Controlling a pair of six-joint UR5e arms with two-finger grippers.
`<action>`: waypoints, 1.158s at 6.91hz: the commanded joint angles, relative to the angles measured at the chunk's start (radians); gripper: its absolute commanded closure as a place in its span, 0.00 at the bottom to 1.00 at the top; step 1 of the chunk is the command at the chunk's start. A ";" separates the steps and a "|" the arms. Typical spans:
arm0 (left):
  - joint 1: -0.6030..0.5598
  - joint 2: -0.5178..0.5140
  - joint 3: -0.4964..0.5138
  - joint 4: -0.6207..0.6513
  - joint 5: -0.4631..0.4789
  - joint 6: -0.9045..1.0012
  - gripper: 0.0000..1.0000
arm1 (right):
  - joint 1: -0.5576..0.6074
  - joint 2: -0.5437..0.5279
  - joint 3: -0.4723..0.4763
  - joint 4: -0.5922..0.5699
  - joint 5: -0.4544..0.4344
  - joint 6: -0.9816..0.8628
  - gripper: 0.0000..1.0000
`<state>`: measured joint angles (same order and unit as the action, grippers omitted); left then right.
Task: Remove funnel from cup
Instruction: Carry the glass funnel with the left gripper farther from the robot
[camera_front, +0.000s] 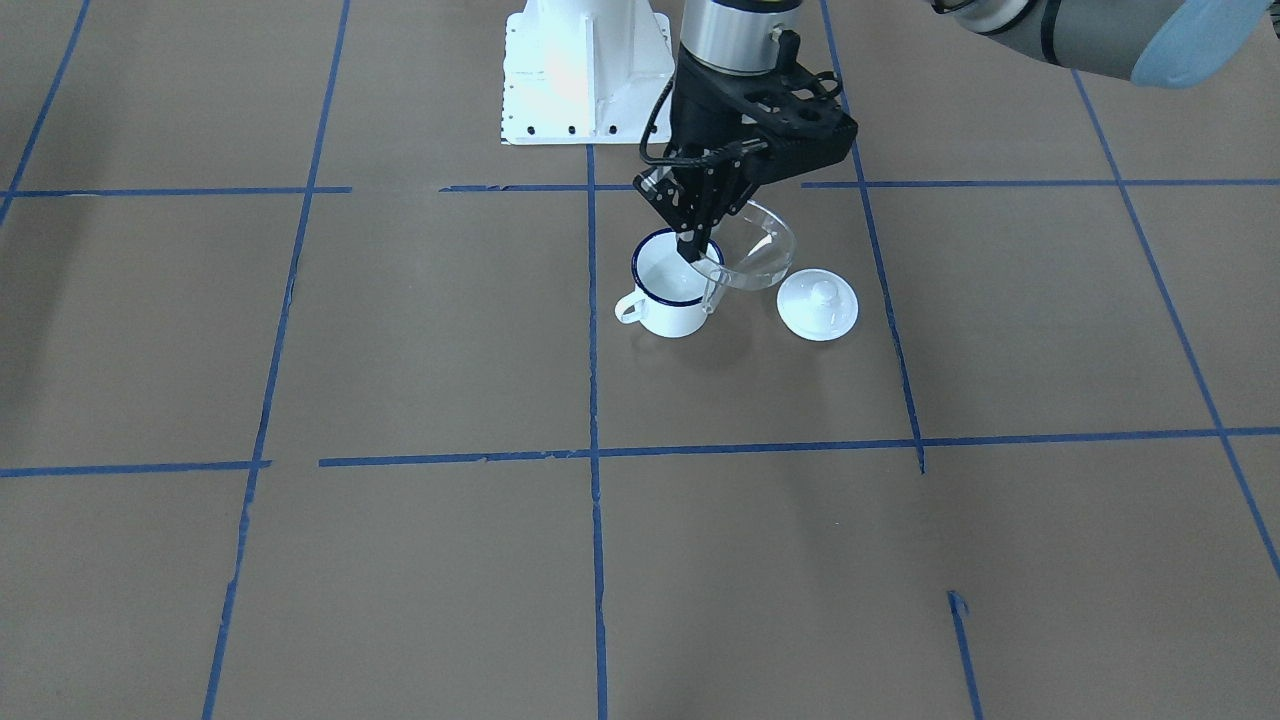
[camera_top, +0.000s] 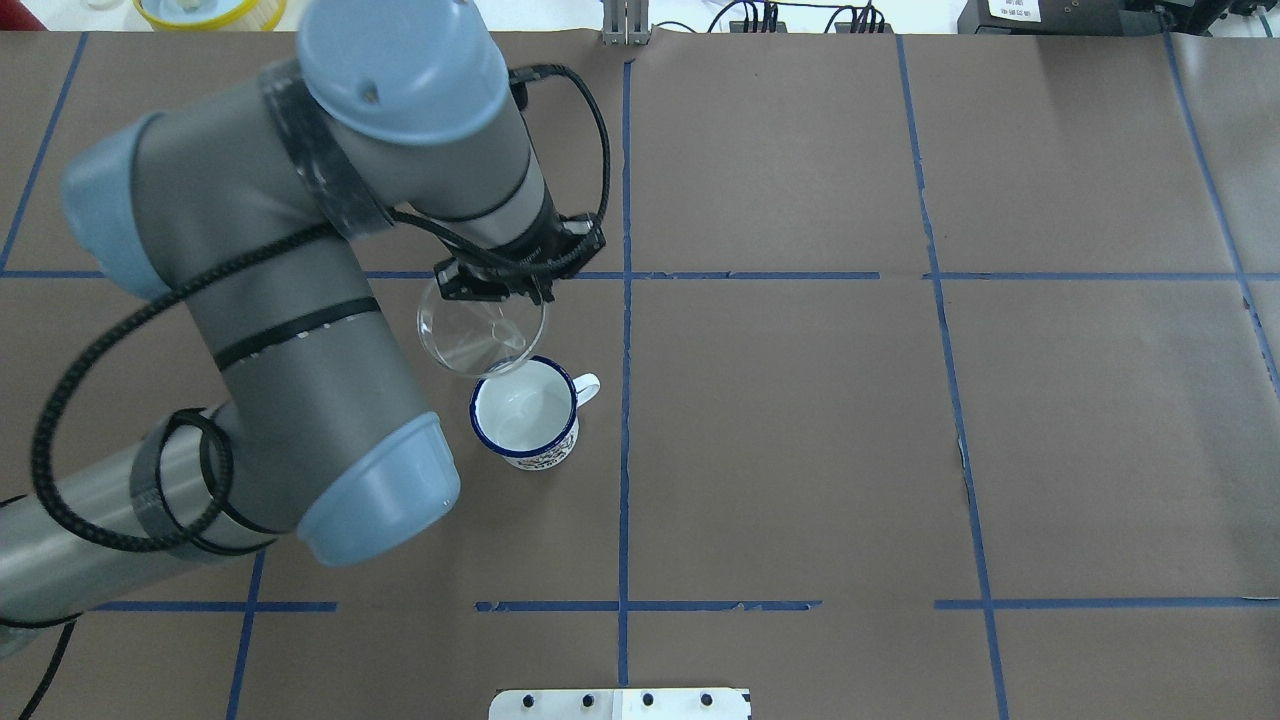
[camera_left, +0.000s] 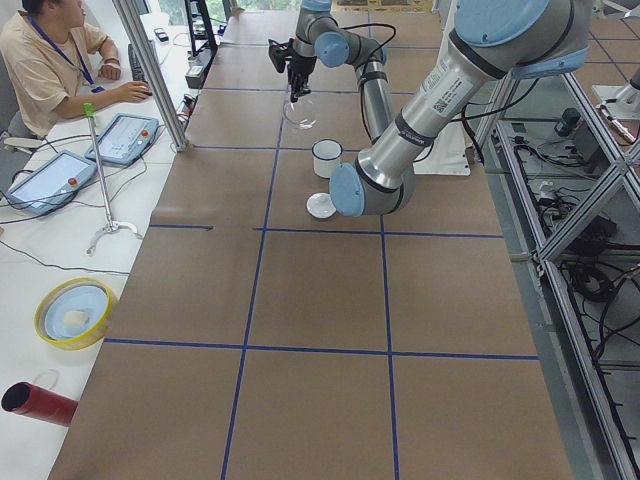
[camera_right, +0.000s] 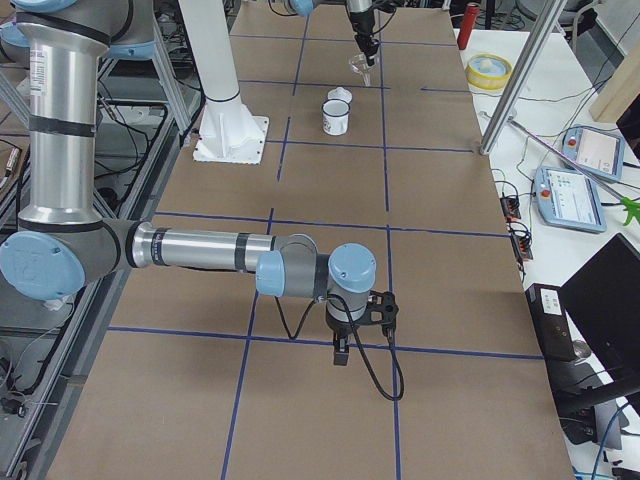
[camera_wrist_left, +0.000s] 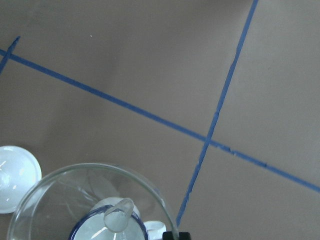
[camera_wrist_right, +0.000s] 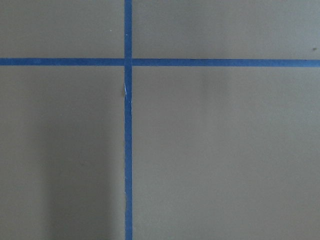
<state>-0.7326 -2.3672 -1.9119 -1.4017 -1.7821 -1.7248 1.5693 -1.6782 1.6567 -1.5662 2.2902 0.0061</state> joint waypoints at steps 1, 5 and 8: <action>-0.072 0.147 0.086 -0.474 0.160 -0.316 1.00 | 0.000 0.000 0.000 0.000 0.000 0.000 0.00; -0.103 0.161 0.543 -1.002 0.325 -0.556 1.00 | 0.000 0.000 0.000 0.000 0.000 0.000 0.00; -0.090 0.167 0.715 -1.106 0.323 -0.510 1.00 | 0.000 0.000 0.000 0.000 0.000 0.000 0.00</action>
<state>-0.8265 -2.2009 -1.2659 -2.4385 -1.4612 -2.2420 1.5693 -1.6782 1.6567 -1.5662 2.2903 0.0061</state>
